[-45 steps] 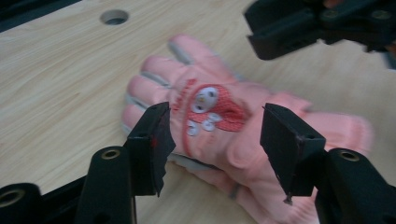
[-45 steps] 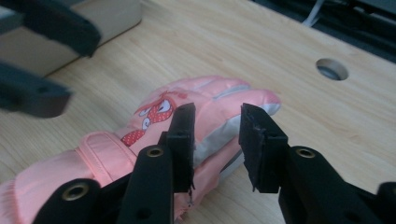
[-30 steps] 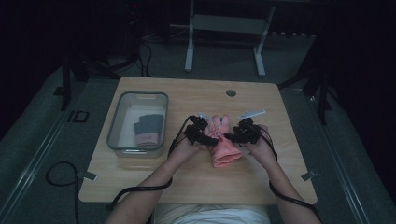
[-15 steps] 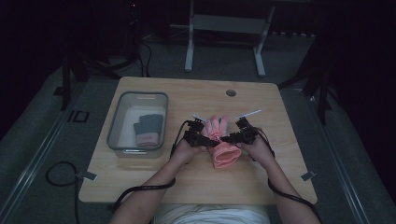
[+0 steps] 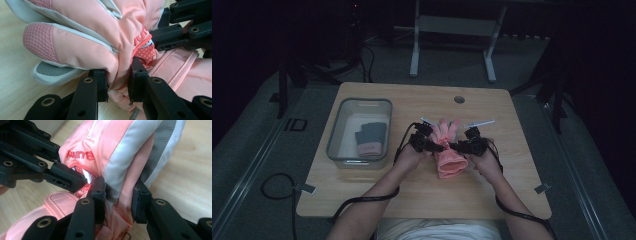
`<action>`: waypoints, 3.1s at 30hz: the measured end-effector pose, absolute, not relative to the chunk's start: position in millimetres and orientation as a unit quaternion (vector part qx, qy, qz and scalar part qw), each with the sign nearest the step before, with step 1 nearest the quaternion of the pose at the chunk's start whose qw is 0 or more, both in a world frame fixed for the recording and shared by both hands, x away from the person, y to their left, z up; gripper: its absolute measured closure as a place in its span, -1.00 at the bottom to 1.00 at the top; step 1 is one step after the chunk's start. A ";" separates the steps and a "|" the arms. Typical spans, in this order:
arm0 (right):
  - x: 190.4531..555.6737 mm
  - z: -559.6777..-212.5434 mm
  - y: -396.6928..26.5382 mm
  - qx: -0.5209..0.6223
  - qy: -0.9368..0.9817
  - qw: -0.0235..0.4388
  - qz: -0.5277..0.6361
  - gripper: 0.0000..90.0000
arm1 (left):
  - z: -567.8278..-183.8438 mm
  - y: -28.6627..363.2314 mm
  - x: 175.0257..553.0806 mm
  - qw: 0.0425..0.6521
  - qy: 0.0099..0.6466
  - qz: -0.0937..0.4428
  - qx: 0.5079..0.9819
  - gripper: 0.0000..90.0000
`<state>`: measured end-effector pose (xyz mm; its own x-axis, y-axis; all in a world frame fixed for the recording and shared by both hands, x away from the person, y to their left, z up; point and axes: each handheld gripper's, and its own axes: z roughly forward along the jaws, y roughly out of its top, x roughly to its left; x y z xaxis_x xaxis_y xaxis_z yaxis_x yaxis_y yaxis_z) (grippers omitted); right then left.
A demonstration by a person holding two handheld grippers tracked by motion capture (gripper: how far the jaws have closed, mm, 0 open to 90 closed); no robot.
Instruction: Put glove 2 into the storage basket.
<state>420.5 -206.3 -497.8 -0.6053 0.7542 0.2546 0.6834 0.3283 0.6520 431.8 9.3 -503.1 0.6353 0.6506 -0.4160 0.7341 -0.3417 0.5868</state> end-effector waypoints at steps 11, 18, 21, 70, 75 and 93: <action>414.5 -446.5 -179.9 0.431 0.798 0.090 0.412 0.53 | -444.7 37.7 432.0 0.394 0.406 -0.017 0.825 0.62; 414.7 -426.7 -156.7 0.418 0.795 0.095 0.428 0.53 | -418.8 61.8 430.6 0.388 0.404 0.002 0.828 0.62; 415.8 -420.3 -145.6 0.415 0.792 0.094 0.437 0.53 | -409.1 72.7 429.8 0.380 0.406 0.014 0.831 0.62; 456.6 -481.9 43.8 0.423 0.791 0.008 0.441 0.53 | -451.6 245.8 455.6 0.284 0.493 0.015 0.822 0.58; 462.6 -489.2 46.9 0.429 0.794 -0.001 0.430 0.50 | -462.1 251.1 459.8 0.288 0.509 0.002 0.811 0.54; 468.7 -460.8 21.3 0.396 0.793 0.033 0.462 -0.10 | -472.7 251.3 465.2 0.289 0.536 0.045 0.792 0.07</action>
